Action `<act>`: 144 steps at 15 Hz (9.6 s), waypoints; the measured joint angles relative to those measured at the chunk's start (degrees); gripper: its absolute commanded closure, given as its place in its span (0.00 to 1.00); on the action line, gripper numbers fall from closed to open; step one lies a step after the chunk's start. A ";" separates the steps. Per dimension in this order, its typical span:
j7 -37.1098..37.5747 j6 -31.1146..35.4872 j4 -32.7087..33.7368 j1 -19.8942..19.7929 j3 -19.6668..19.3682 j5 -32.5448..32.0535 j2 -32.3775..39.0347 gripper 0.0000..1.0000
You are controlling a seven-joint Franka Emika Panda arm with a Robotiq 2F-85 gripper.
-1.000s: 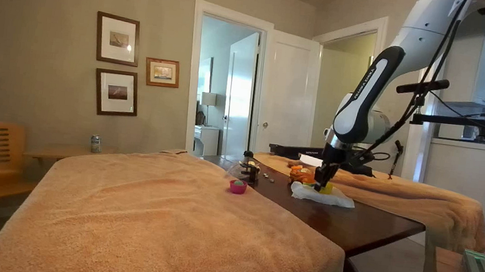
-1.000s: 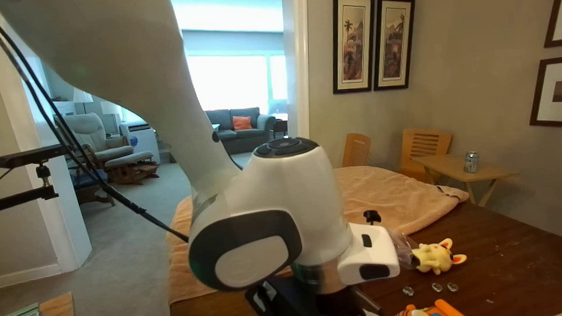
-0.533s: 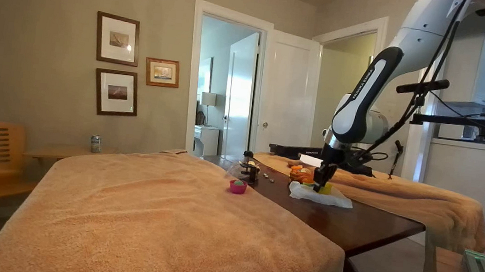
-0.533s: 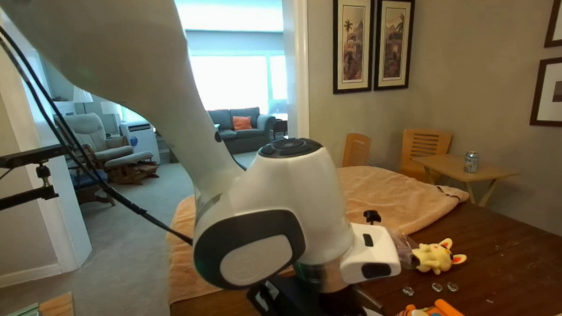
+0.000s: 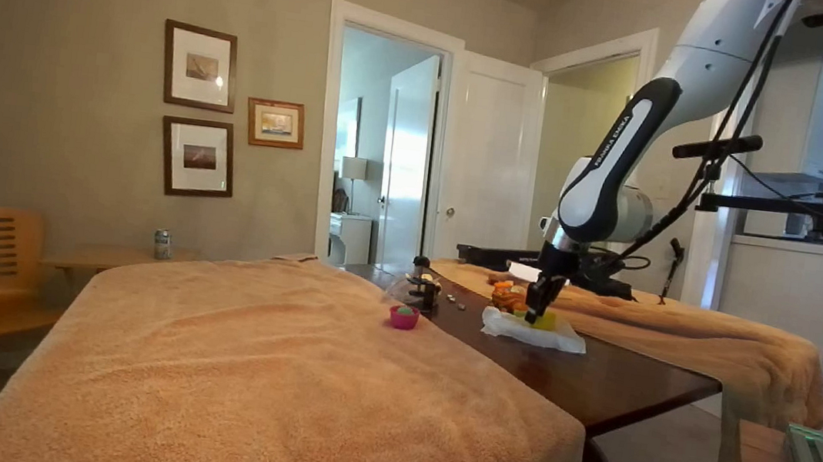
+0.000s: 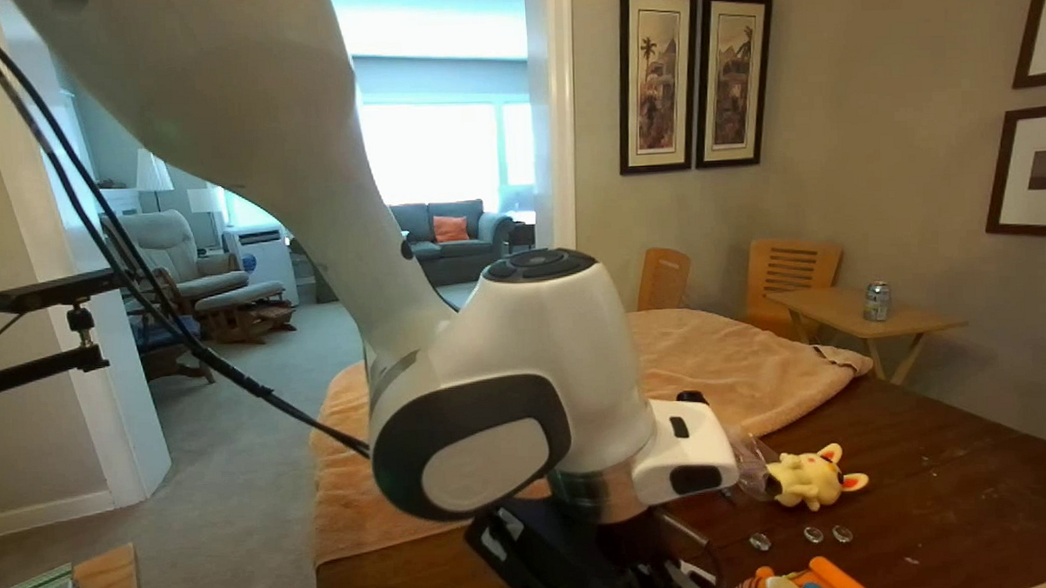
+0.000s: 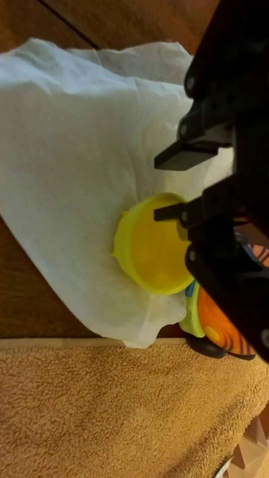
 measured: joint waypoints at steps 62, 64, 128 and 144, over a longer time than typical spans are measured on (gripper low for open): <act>-16.47 4.85 -19.60 35.29 -9.50 -5.77 -13.92 0.99; -16.90 4.85 -19.45 35.08 -9.89 -5.78 -13.97 0.99; 20.69 -2.58 -6.06 60.92 -22.40 -9.63 -11.42 0.00; 24.28 -6.56 -3.00 54.42 -22.41 -0.73 -5.65 0.00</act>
